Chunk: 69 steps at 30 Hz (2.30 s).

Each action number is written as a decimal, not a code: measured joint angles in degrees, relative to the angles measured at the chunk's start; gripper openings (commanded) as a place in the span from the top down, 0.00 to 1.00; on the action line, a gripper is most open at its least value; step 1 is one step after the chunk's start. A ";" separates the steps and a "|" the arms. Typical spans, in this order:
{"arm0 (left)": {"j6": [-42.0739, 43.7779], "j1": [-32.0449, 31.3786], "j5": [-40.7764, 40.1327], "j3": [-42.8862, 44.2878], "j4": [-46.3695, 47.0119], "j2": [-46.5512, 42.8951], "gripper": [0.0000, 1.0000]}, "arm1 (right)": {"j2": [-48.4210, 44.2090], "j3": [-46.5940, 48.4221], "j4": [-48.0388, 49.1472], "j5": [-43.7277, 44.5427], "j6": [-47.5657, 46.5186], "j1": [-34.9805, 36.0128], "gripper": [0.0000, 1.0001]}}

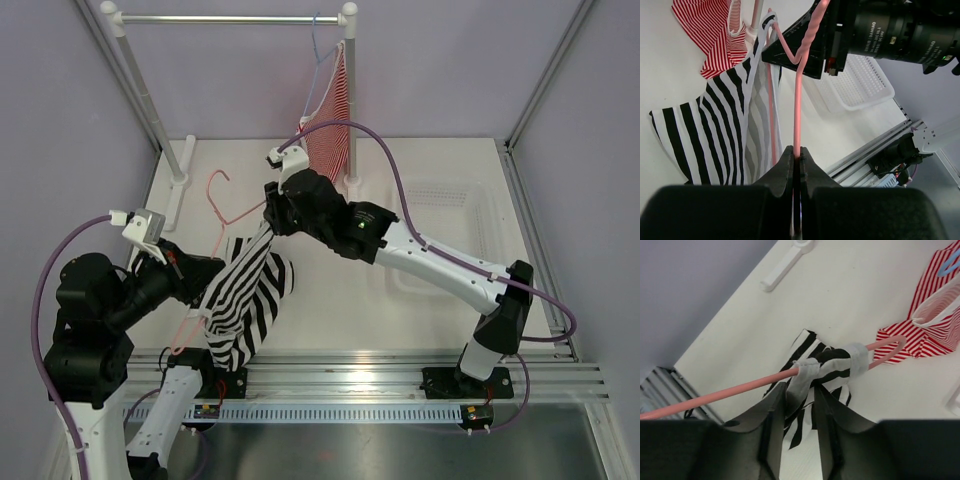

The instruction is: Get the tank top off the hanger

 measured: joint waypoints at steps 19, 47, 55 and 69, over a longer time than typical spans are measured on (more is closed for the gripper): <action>0.04 -0.57 -0.79 -1.84 0.11 -0.98 1.00 | 0.00 2.58 -2.58 11.06 -7.67 0.00 1.00; -10.69 -0.57 2.84 -10.64 22.95 -9.11 1.00 | -8.96 -8.41 -0.87 -3.78 -6.82 -11.52 1.00; -20.39 -0.57 2.14 -18.16 50.80 -4.57 1.00 | -20.13 -15.58 4.63 -23.98 -1.40 -12.17 1.00; -12.59 -0.63 -15.82 -4.74 44.22 4.83 1.00 | -28.81 -10.56 -5.33 -8.96 -5.79 -12.17 1.00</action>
